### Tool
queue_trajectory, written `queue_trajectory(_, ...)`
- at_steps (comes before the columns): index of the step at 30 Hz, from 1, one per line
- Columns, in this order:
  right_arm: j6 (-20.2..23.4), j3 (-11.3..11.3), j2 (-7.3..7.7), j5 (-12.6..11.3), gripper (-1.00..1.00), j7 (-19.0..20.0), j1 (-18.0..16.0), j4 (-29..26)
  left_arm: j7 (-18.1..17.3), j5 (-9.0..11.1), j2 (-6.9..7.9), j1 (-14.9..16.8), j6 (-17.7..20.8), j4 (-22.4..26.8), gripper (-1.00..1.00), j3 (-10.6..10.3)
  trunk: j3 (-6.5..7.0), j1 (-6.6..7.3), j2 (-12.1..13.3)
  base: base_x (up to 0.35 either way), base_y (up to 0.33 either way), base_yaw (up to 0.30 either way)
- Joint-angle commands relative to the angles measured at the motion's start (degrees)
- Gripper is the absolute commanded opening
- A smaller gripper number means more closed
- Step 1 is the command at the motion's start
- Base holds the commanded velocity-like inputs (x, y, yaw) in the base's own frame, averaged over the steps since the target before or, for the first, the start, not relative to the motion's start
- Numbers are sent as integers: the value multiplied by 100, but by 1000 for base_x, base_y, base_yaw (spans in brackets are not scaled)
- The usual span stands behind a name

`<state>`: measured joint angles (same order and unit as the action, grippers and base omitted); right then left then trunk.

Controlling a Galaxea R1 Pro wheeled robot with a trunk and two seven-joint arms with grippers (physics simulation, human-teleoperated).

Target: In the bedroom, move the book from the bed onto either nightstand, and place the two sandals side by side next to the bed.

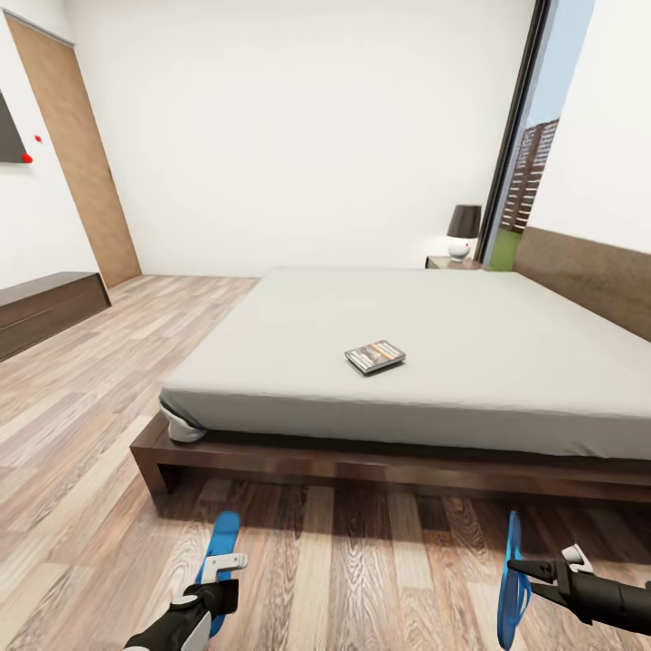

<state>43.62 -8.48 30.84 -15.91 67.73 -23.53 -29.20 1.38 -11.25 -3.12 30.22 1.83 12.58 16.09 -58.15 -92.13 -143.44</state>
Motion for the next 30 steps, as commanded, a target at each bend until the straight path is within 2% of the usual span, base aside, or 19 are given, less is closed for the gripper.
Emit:
queue_trajectory(1, 41, -5, 1, -26, -100, 4, -3, 2, 2, -64, -4, 2, 20, 13, -100, 34, -28, -1, -4, 0, 0, 0)
queue_trajectory(30, 38, -2, 1, -26, -100, 4, -3, -3, 1, -62, -13, 2, 14, 8, -100, 25, -670, -76, -43, 0, 0, 0)
